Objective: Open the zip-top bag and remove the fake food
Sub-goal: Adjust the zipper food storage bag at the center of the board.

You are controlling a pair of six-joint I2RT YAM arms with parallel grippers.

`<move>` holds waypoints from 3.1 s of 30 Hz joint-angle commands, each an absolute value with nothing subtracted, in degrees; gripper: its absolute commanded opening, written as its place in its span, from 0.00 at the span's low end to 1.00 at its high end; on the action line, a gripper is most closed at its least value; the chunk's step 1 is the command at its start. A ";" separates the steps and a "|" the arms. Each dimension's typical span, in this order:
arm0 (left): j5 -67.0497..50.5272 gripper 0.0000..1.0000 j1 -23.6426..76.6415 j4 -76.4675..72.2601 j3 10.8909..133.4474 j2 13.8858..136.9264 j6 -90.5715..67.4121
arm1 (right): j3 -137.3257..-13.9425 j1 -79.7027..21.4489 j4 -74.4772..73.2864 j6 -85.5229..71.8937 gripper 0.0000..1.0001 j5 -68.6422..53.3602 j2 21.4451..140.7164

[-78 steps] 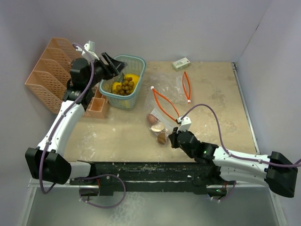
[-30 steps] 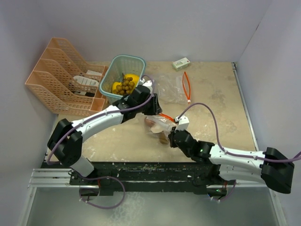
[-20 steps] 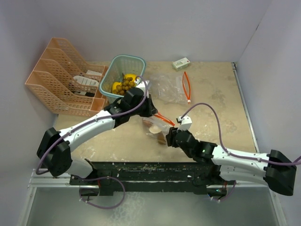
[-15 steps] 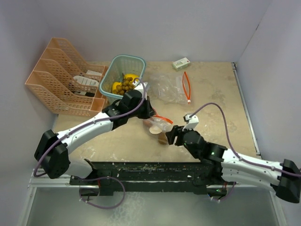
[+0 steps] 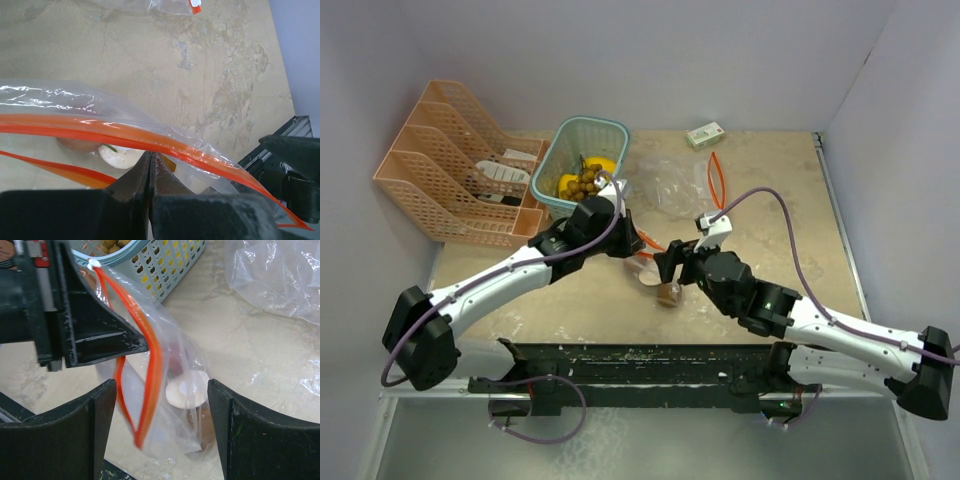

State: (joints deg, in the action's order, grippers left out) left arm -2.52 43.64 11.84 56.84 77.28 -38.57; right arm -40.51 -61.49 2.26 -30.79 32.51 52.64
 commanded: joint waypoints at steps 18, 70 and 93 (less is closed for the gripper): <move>0.96 0.51 43.90 8.49 47.84 65.49 -40.30 | -36.78 -59.15 9.49 -33.99 0.18 21.67 63.32; -13.52 0.01 44.72 0.26 64.41 83.53 -39.65 | -52.58 -59.14 -14.82 -27.63 0.00 39.44 34.52; -7.30 0.00 44.63 6.41 49.74 79.62 -39.19 | -41.19 -59.13 -1.68 -28.82 0.65 29.05 45.46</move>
State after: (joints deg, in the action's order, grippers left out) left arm -8.14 44.40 6.85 52.21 82.17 -39.77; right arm -41.43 -59.13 -2.63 -28.56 25.61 52.18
